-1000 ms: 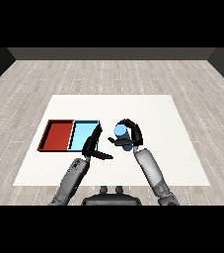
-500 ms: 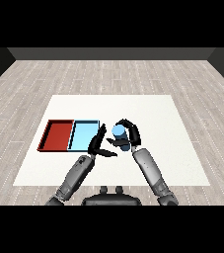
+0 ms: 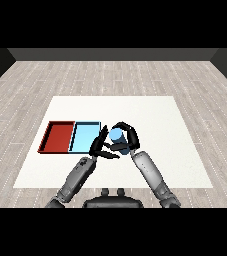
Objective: Pick the blue can and put it in the blue box
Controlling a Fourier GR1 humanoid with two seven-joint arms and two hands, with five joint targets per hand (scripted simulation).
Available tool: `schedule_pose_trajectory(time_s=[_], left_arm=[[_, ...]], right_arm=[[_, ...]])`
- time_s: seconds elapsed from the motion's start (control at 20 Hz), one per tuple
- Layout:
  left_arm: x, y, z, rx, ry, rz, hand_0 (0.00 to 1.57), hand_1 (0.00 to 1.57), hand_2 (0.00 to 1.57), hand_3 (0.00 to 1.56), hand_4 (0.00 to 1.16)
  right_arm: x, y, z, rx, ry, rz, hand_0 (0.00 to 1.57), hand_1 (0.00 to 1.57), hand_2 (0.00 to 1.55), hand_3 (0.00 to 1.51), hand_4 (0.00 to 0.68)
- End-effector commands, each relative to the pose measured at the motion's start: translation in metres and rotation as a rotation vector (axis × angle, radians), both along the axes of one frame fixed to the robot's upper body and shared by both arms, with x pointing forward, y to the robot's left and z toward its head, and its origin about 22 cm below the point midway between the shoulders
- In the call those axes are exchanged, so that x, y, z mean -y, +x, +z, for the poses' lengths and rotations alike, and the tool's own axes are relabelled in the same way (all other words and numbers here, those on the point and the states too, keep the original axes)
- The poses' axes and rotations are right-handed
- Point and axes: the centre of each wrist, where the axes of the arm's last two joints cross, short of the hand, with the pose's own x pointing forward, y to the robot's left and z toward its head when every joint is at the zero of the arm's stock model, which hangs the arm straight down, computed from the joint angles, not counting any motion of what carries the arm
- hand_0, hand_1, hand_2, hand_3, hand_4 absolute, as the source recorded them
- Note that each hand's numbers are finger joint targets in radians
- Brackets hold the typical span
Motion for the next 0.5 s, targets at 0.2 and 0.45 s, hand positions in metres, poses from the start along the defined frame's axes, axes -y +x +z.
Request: schedule_pose_trajectory(time_s=[0.2,0.45], left_arm=[[0.006,0.007,-0.010,-0.005,-0.005,-0.014,0.00,0.00,0.00,0.00,0.00],[0.016,-0.003,-0.023,0.038,-0.014,-0.010,0.00,0.00,0.00,0.00,0.00]], right_arm=[[-0.016,0.018,-0.012,-0.013,0.035,0.012,1.45,1.45,1.45,1.39,0.613],[-0.018,-0.003,0.007,-0.025,0.097,0.027,1.45,1.45,1.45,1.38,0.602]])
